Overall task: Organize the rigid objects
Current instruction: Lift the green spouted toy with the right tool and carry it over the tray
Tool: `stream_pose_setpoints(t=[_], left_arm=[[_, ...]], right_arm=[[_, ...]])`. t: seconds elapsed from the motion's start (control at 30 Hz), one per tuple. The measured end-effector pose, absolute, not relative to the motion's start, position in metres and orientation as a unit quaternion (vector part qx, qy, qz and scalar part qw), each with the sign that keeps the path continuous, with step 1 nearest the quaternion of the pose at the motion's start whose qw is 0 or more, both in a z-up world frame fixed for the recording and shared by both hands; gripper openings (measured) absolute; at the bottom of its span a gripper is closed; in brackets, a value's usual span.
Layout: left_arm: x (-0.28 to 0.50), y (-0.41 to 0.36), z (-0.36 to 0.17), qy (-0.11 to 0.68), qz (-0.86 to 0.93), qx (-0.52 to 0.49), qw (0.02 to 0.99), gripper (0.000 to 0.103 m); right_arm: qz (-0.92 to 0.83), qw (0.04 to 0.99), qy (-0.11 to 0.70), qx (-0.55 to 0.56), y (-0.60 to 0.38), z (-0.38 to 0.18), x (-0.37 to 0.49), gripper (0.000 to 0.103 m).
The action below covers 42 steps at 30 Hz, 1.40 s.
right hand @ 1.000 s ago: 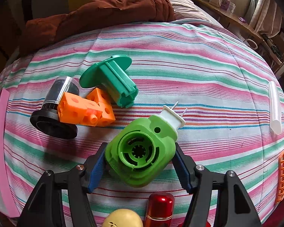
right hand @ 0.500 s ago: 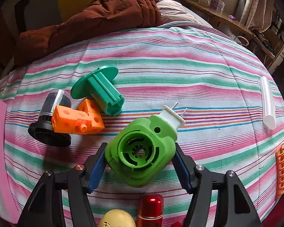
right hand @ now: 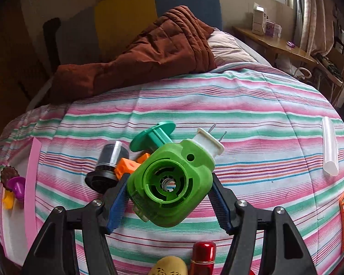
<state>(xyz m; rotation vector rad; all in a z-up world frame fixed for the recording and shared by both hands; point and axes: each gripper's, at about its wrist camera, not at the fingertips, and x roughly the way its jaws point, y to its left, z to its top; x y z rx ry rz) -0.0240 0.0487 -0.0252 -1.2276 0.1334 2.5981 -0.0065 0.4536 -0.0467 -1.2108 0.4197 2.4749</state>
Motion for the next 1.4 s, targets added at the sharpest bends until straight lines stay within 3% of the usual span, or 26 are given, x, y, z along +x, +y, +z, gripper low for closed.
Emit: stream_pose_setpoints(t=[0.13, 0.43, 0.7, 0.97, 1.4], left_arm=[[-0.025, 0.044, -0.027, 0.042, 0.894, -0.426, 0.131, 0.053], [-0.029, 0.028, -0.031, 0.024, 0.894, -0.431, 0.121, 0.053], [-0.032, 0.009, -0.031, 0.001, 0.896, -0.431, 0.111, 0.053], [-0.035, -0.014, -0.033, -0.022, 0.896, -0.433, 0.096, 0.053], [-0.039, -0.033, -0.044, -0.044, 0.89, -0.445, 0.086, 0.053]], right_arm=[[0.881, 0.156, 0.13, -0.428, 0.44, -0.045, -0.01, 0.066], [0.892, 0.096, 0.172, -0.406, 0.407, -0.024, -0.004, 0.066], [0.9, -0.057, 0.095, -0.423, 0.289, 0.005, -0.031, 0.066], [0.843, -0.187, 0.004, -0.504, 0.16, -0.031, -0.055, 0.066], [0.832, -0.138, -0.014, -0.537, 0.136, -0.074, -0.113, 0.066]])
